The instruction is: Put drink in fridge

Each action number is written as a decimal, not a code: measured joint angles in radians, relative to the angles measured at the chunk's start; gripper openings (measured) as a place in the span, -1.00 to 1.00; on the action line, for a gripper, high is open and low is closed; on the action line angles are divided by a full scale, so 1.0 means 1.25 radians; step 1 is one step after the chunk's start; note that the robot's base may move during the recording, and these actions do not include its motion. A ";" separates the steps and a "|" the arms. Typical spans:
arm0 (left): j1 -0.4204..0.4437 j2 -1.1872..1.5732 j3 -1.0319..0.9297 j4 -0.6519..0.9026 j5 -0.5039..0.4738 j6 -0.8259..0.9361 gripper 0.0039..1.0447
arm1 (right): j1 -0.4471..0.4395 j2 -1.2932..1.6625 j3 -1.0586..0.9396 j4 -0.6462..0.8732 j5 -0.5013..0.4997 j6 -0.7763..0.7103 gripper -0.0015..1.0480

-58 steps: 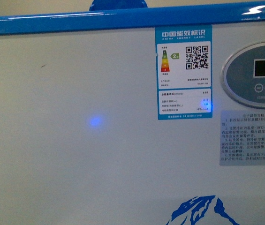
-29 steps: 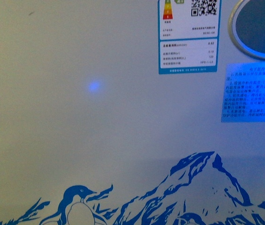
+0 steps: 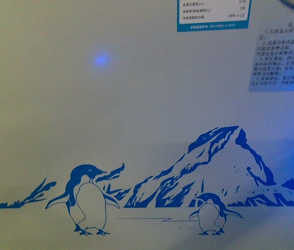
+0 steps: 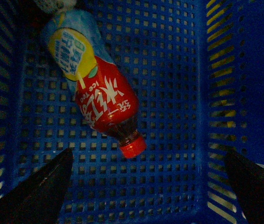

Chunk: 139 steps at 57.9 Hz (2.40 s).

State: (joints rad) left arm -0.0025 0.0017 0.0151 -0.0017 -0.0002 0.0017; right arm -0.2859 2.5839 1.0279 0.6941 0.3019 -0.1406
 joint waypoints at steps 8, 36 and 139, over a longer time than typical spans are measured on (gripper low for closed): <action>0.000 0.000 0.000 0.000 0.000 0.000 0.85 | 0.000 0.101 0.114 -0.029 0.039 -0.016 0.85; 0.000 0.000 0.000 0.000 0.000 0.000 0.85 | 0.015 0.298 0.484 -0.299 0.021 0.124 0.85; 0.000 0.000 0.000 0.000 0.000 0.000 0.85 | -0.034 -0.656 -0.187 -0.322 -0.156 0.061 -0.06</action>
State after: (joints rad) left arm -0.0025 0.0021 0.0151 -0.0017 -0.0002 0.0017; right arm -0.3279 1.7638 0.7944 0.2913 0.1070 -0.0647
